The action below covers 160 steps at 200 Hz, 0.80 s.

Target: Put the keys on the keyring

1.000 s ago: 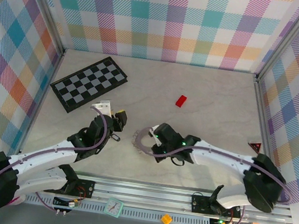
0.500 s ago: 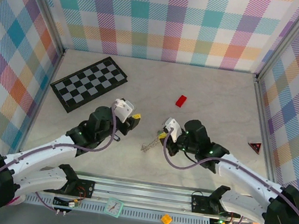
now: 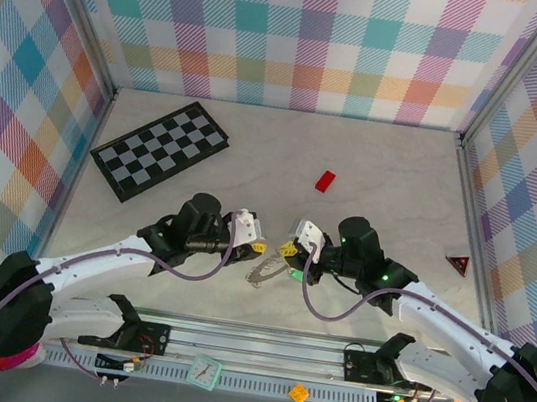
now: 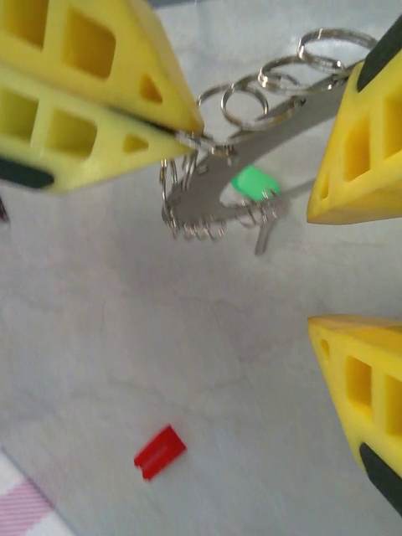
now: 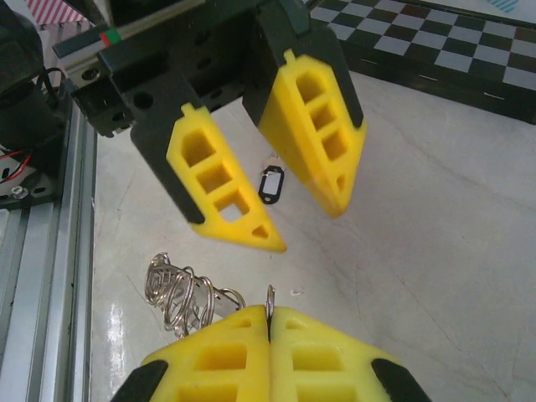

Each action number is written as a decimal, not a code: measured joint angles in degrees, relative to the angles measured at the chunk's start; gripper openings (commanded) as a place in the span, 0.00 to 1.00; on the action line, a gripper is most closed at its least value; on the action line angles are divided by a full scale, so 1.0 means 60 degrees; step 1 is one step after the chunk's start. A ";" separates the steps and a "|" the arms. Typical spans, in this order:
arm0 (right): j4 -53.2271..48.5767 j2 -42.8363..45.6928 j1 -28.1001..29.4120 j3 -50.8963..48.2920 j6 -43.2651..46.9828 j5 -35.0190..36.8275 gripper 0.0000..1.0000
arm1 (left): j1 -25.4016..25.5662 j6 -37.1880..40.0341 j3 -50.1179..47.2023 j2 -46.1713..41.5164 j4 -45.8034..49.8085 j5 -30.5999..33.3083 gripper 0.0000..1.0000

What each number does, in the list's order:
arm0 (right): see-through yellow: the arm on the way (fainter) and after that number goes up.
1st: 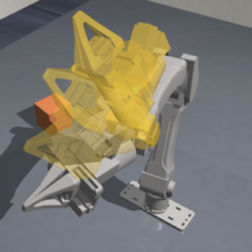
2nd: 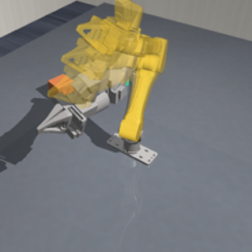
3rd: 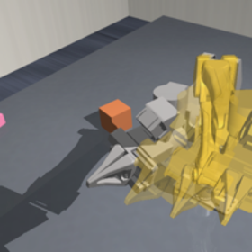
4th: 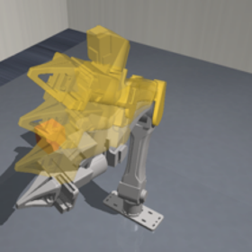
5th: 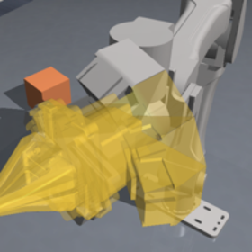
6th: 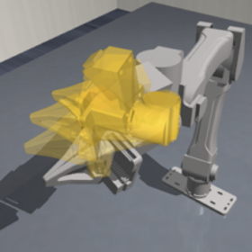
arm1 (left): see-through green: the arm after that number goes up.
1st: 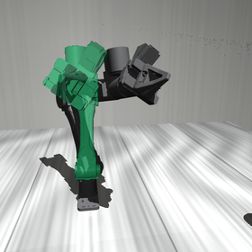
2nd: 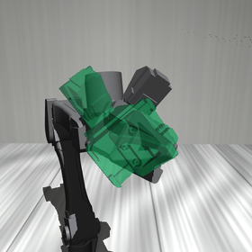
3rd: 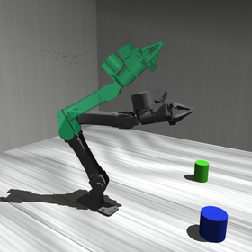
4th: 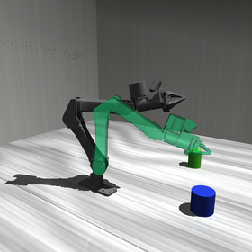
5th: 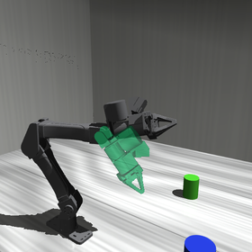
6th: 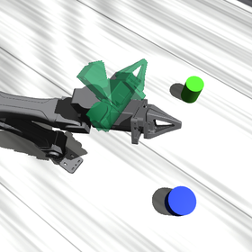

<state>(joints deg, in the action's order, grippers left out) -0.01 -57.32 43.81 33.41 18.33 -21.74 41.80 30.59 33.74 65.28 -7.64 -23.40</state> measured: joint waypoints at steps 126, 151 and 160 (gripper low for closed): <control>-0.0004 -0.0448 0.0000 0.0000 0.0106 -0.0652 0.00 | 0.0000 0.0044 0.0055 0.0765 -0.0295 -0.2135 0.27; 0.0004 -0.0550 0.0004 0.0004 0.0106 -0.0758 0.00 | 0.0000 -0.0040 0.0058 0.0798 -0.0408 -0.2310 0.26; 0.0004 -0.0568 0.0004 0.0004 0.0102 -0.0790 0.00 | 0.0000 -0.0084 0.0062 0.0801 -0.0477 -0.2368 0.24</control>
<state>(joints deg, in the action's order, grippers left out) 0.01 -60.73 43.83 33.43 18.94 -26.48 41.80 30.09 34.11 70.08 -10.50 -37.60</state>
